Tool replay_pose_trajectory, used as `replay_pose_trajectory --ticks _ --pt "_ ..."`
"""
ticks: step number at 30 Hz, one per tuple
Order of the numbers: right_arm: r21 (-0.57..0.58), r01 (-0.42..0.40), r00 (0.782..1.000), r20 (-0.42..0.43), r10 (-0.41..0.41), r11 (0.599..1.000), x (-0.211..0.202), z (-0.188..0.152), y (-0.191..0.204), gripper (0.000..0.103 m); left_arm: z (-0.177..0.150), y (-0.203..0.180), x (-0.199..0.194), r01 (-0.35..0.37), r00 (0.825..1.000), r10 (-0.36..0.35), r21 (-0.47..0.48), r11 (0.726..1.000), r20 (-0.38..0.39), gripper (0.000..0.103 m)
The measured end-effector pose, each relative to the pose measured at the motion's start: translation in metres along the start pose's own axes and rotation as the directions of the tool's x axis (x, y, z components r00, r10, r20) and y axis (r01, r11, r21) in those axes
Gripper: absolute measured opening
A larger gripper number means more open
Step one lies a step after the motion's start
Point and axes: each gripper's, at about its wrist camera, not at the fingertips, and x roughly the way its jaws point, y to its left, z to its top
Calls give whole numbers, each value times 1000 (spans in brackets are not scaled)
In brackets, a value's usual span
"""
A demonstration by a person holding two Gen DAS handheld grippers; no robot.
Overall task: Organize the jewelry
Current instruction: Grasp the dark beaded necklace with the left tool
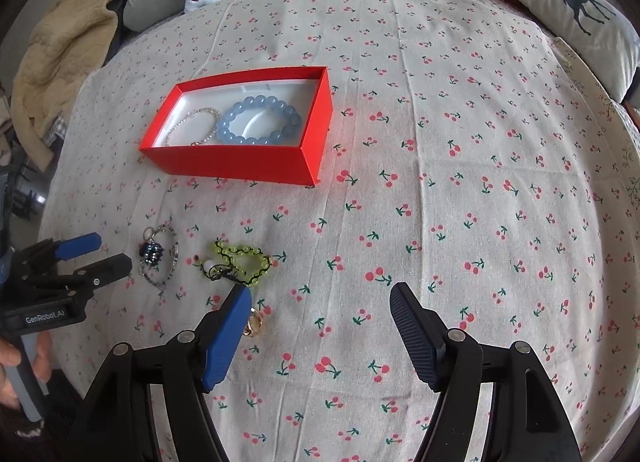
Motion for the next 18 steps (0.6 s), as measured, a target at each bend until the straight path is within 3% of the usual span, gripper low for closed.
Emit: replay_pose_trajectory --ticks 8,18 --pt "-2 7 999 -41 -7 1000 9 -3 6 75 -5 20 -4 88 996 -89 -90 992 -6 79" --pt "31 -14 998 -62 15 999 19 3 10 75 -4 25 16 118 990 -128 -149 982 -61 25"
